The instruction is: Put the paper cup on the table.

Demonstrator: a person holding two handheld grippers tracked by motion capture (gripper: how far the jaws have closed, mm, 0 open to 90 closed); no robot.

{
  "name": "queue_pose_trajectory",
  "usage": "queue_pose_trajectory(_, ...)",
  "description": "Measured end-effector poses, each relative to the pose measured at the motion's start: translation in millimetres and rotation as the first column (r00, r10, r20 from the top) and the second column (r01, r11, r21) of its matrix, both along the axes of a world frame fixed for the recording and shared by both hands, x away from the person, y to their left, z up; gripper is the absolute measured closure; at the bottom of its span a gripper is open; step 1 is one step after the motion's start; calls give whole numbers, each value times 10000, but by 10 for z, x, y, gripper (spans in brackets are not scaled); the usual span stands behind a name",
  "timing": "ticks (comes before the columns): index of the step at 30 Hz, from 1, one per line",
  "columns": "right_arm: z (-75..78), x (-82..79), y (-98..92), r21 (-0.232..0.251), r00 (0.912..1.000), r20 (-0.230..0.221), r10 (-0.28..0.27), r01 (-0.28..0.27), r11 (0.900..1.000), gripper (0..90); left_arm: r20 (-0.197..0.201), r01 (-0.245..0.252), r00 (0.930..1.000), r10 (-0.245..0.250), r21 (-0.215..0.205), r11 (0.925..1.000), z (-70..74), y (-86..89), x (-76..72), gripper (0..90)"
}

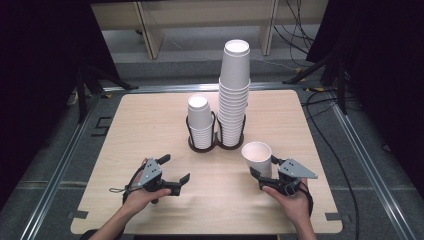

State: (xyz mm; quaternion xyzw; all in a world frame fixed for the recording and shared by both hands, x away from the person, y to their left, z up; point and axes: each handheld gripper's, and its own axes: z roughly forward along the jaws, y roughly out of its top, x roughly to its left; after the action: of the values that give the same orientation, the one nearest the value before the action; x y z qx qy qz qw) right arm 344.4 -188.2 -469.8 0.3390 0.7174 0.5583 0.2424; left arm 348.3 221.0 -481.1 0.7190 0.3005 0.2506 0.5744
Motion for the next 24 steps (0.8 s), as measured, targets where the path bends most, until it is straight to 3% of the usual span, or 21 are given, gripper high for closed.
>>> queue_pose_trajectory(1,6,-5,-28,-24,9998,119,184,-184,9998,230,43,0,10000,0,17,10000,3,4,2,0)
queue_pose_trajectory(2,13,-49,-35,-14,9998,-56,-179,179,9998,230,50,-28,10000,28,27,10000,5,7,2,0)
queue_pose_trajectory(5,24,-102,-108,-361,9998,-133,-176,171,9992,230,83,-48,10000,51,-272,9996,-4,16,21,0)
queue_pose_trajectory(6,24,-102,-108,-361,9998,-133,-176,171,9992,230,147,-73,9999,74,-111,9999,2,34,27,0)
queue_pose_trajectory(8,9,-131,-132,-427,9994,-78,-325,321,9986,228,131,-120,9998,123,-209,9997,-6,52,33,0)
queue_pose_trajectory(9,8,-136,-150,-568,9995,-101,-292,286,9980,227,89,-202,9998,201,23,9998,1,72,30,0)
queue_pose_trajectory(10,0,-147,-148,-503,9992,-203,-346,336,9982,226,146,-138,9998,142,-228,9996,-16,64,41,0)
queue_pose_trajectory(11,-5,-176,-163,-585,9978,-502,-430,400,9975,226,118,-94,9999,96,-208,9997,-18,71,42,0)
queue_pose_trajectory(17,-11,-170,-177,-780,9991,-275,-337,315,9965,222,77,-109,9999,109,-88,9999,-24,90,36,0)
queue_pose_trajectory(19,-18,-174,-157,-669,9986,-444,-287,257,9974,220,20,-182,9998,181,53,9998,-10,102,28,0)
queue_pose_trajectory(20,-18,-174,-157,-682,9987,-427,-296,266,9973,219,94,-128,9999,129,-136,9998,-18,93,38,0)
queue_pose_trajectory(21,-20,-186,-149,-572,9971,-712,-263,223,9981,217,1,-164,9999,164,43,9999,-12,104,28,0)
queue_pose_trajectory(22,-17,-178,-164,-875,9981,-567,-237,187,9960,214,8,-142,9999,142,90,9999,-14,105,27,0)
queue_pose_trajectory(23,-27,-183,-154,-778,9968,-768,-215,155,9969,212,71,-75,9999,75,68,9999,-19,103,33,0)
queue_pose_trajectory(24,-37,-167,-160,-855,9984,-550,-118,71,9963,211,17,-32,10000,32,-67,10000,-28,92,28,0)
